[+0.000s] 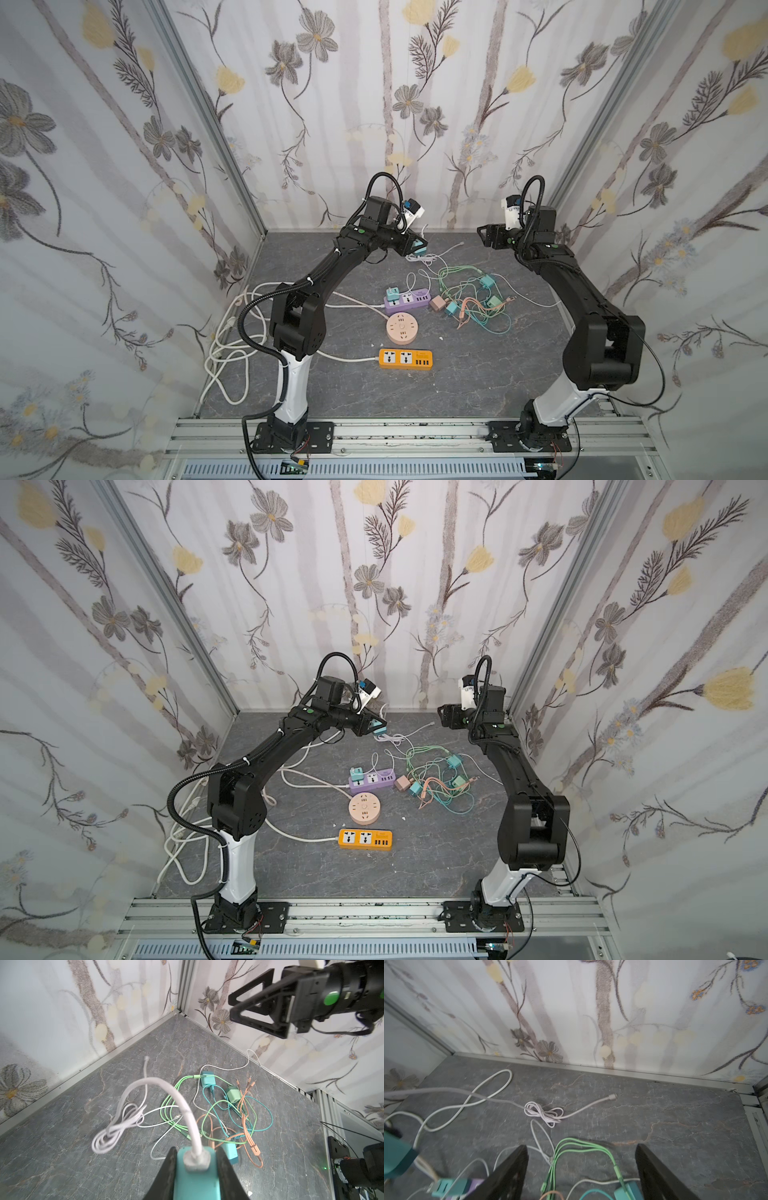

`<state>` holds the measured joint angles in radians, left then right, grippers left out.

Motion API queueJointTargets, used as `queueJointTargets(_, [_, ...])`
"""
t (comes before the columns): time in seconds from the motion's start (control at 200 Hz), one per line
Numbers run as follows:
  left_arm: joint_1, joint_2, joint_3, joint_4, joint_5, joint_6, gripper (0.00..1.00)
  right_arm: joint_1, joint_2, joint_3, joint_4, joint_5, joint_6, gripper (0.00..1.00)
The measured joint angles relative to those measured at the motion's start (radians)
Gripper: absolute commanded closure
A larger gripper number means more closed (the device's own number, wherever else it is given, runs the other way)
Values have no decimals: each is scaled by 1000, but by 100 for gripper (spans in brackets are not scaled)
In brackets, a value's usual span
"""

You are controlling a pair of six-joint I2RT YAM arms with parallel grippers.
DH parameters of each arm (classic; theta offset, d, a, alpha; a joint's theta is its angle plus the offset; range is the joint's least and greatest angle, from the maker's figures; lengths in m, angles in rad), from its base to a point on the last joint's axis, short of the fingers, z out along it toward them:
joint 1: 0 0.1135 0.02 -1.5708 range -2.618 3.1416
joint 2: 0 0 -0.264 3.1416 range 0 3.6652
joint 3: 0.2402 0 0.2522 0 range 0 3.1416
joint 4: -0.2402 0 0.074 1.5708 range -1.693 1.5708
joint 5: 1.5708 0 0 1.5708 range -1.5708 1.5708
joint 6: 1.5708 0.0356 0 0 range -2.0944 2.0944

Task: Insert the plug
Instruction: 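Bring the right gripper down onto the teal charger held by the left gripper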

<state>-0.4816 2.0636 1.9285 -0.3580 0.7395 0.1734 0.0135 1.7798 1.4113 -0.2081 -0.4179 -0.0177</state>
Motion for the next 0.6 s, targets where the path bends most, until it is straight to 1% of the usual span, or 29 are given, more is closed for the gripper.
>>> queueJointTargets(0.115, [0, 0, -40, 18, 61, 31, 100, 19, -88, -20, -88, -196, -119, 23])
queueJointTargets(0.155, [0, 0, -54, 28, 90, 43, 98, 37, -100, -26, -107, -264, -149, 25])
queueJointTargets(0.245, [0, -6, -90, 55, 164, 98, 100, 84, -104, -30, -156, -386, -228, 28])
queueJointTargets(0.35, [0, -29, -156, 90, 254, 179, 100, 142, -67, 34, -280, -462, -372, 31])
queueJointTargets(0.435, [-1, -48, -210, 121, 301, 235, 100, 174, -16, 97, -374, -506, -472, 35])
queueJointTargets(0.505, [-1, -60, -238, 132, 326, 283, 100, 183, 18, 118, -424, -528, -518, 38])
queueJointTargets(0.6, [-1, -70, -269, 145, 354, 340, 100, 196, 60, 143, -462, -545, -541, 39])
